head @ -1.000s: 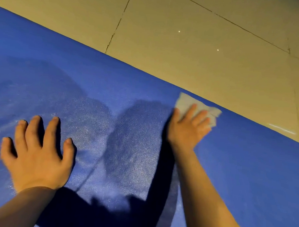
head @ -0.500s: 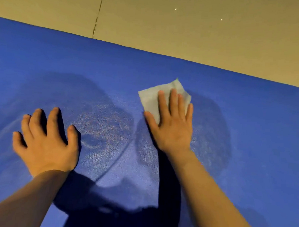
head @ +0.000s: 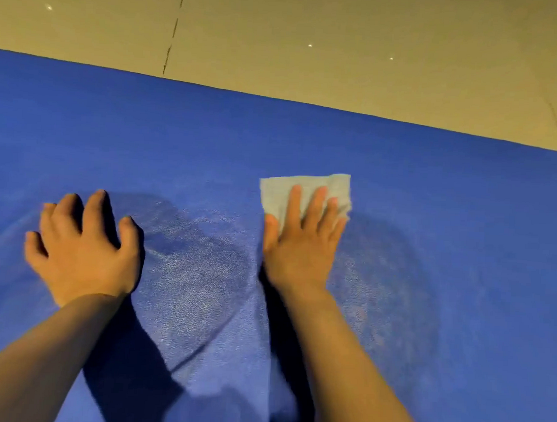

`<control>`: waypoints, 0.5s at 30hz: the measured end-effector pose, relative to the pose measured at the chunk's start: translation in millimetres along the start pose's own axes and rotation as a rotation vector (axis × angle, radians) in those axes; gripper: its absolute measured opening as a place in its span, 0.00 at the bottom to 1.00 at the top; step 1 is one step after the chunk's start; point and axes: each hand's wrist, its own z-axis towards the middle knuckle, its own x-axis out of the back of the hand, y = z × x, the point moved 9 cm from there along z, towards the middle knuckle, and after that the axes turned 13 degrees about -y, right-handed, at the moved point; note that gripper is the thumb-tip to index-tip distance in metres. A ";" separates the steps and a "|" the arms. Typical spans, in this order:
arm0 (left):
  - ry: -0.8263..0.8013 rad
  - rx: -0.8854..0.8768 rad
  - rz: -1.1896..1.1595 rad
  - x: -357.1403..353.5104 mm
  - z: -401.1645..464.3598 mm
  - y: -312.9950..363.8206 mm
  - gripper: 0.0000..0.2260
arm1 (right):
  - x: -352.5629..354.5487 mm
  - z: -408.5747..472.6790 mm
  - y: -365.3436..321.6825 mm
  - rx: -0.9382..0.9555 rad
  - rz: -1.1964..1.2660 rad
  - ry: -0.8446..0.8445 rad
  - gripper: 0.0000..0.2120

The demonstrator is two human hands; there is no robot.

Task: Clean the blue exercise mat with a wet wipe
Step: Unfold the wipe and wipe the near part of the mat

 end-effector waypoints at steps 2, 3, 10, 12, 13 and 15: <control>0.010 0.005 0.015 1.9 -3.7 2.3 0.24 | -16.2 -16.5 -81.4 0.203 -0.022 0.018 0.30; 0.008 0.009 0.020 2.2 -4.5 1.5 0.24 | -28.1 -26.9 -114.3 0.312 -0.080 -0.024 0.28; -0.123 -0.110 0.049 -1.2 -19.7 -7.7 0.29 | -43.2 -61.2 -96.5 0.559 -0.191 -0.122 0.30; -0.150 -0.177 0.071 3.3 -56.5 -19.3 0.29 | -24.7 -48.1 -42.7 0.447 -0.158 -0.098 0.32; -0.147 -0.174 0.075 7.5 -81.4 -31.2 0.29 | -15.2 -40.4 -11.1 0.377 -0.168 -0.079 0.32; -0.129 -0.145 0.079 16.4 -129.7 -54.7 0.27 | -11.1 -30.1 58.2 0.189 -0.318 -0.182 0.38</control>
